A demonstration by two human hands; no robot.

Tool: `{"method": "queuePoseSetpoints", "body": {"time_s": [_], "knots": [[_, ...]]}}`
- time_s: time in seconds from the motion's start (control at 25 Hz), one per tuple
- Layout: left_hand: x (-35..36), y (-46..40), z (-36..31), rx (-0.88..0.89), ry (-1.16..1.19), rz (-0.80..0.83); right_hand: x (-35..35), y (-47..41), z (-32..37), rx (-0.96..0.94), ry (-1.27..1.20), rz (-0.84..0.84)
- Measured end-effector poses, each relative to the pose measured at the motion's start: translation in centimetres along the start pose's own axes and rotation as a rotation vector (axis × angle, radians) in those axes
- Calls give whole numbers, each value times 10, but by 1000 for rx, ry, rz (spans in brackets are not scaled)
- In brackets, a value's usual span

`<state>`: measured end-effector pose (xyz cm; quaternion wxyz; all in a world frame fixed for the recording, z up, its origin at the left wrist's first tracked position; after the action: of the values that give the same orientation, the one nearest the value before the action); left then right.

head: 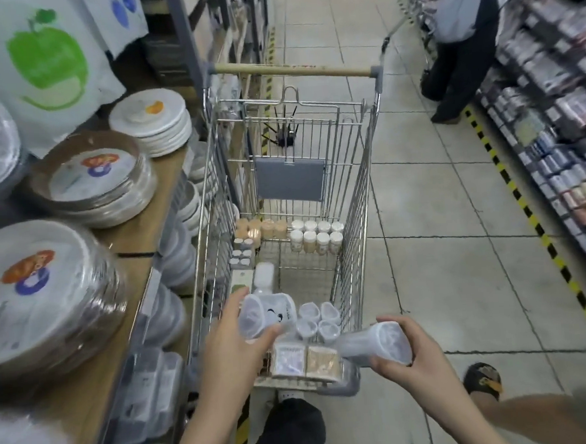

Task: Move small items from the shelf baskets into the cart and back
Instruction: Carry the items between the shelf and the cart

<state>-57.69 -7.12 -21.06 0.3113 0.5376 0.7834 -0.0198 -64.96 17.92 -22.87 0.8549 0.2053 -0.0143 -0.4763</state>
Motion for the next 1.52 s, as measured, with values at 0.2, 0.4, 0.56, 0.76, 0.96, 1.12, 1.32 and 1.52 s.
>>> {"method": "queuePoseSetpoints", "body": {"time_s": [0.2,0.4,0.56,0.76,0.96,1.12,1.32,1.52], "knots": [[22,-84,5,-15,-53,167,1,-73,-11,90,26,-41],[57,-163,43,-154,-1,234,-2,-147,-31,182,127,-79],[98,-221,78,-190,-26,287,-15,-202,-38,176,328,-145],[161,-278,120,-179,-112,369,5,-275,-67,154,501,-172],[205,-303,170,-210,-152,462,32,-321,-140,319,501,-220],[226,-316,197,-222,-98,483,37,-332,-180,387,533,-275],[248,-317,210,-191,-131,579,38,-349,-217,441,775,-97],[256,-317,220,-214,-103,547,44,-350,-237,490,929,157]]}}
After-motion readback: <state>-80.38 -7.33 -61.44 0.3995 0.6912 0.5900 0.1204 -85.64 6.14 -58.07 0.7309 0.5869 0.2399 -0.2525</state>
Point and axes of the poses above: each hand's wrist, its own y-axis away from the middle knuckle, its own x-axis out of the palm, z = x × y, the point moved 7 cm from there along -y, towards the middle knuckle, and after that the axes turned 8 degrees about z, right-handed, at the moved point
